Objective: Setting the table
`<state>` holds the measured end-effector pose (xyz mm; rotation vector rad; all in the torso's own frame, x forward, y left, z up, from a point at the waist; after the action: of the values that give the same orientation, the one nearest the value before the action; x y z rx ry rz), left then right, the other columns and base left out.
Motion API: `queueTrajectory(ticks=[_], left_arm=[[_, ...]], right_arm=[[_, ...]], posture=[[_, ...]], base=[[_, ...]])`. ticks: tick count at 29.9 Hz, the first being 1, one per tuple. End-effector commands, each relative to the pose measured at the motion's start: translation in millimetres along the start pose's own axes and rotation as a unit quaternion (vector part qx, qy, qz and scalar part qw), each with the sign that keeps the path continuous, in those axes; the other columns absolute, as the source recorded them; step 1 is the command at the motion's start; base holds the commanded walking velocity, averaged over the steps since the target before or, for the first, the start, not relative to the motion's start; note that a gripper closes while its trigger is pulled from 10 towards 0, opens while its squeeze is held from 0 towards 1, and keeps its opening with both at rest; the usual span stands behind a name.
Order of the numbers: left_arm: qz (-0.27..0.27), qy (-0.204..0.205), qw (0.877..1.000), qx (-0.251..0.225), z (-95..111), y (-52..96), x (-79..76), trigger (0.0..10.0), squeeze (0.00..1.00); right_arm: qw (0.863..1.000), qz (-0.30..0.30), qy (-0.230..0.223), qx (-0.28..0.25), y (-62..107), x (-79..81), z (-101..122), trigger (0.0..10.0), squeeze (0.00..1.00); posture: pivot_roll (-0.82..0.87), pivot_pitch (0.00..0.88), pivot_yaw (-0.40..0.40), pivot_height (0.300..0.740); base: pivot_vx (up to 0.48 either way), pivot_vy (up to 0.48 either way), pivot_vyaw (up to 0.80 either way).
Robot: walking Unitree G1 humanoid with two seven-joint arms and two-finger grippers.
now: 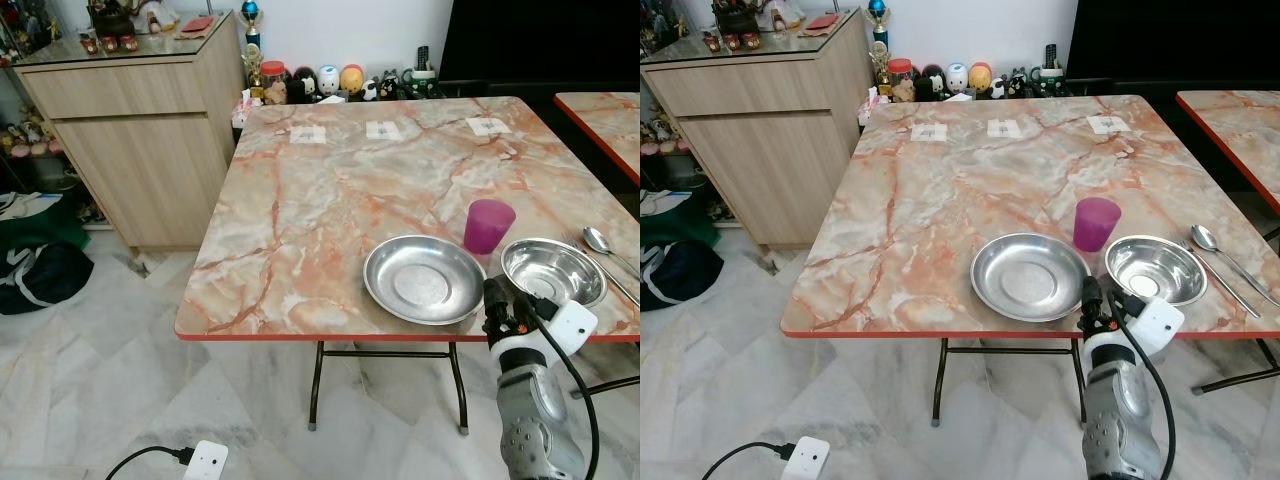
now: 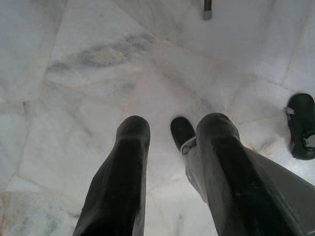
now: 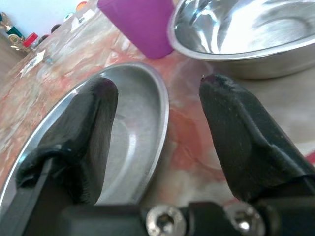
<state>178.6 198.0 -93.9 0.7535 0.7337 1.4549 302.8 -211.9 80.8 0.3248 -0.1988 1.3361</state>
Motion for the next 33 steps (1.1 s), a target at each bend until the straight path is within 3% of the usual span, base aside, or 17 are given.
queueTrajectory(ticks=[1,4,12,28,33], left_arm=[[0.002,-0.005,1.0,0.008,-3.6,0.5,0.0,10.0,0.0],[0.001,-0.006,1.0,0.009,-4.9,0.7,-0.7,10.0,0.0],[0.001,-0.008,1.0,0.009,-4.3,0.6,0.2,10.0,0.0],[0.003,-0.003,1.0,0.007,-2.3,0.1,-0.2,10.0,0.0],[0.003,-0.003,1.0,0.007,-2.3,0.1,-0.4,10.0,0.0]], right_arm=[[1.0,-0.007,-0.016,0.011,-2.4,1.1,-2.2,10.0,0.0],[0.999,-0.011,-0.049,0.018,-7.2,5.4,-1.1,10.0,0.0],[0.997,-0.025,-0.054,0.05,-13.7,9.3,-8.1,10.0,0.0],[0.996,-0.038,-0.025,0.074,-25.6,14.4,-7.4,10.0,0.0],[0.995,-0.056,-0.012,0.088,-26.6,8.4,-11.5,10.0,0.0]], posture=[[-0.06,0.0,0.018,0.74],[-0.06,0.0,0.02,0.74],[-0.05,0.0,0.018,0.74],[-0.05,0.0,0.014,0.74],[-0.04,0.0,0.013,0.74]], base=[[0.0,0.0,0.0],[0.0,0.0,0.0],[0.0,0.0,0.0],[0.0,0.0,0.0],[0.0,0.0,0.0]])
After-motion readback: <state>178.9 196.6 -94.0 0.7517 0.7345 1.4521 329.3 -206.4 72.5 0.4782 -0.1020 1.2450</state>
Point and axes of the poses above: a point about 5 cm out from each wrist's last joint towards the gripper, its own y axis pointing back from the gripper into the wrist, its own z axis along the axis of the wrist's last joint, x = y × z, the point moved 1 cm from there along -y, pointing out of the wrist towards the gripper, and after that the axes turned 13 degrees about y, right-handed, at the moved point
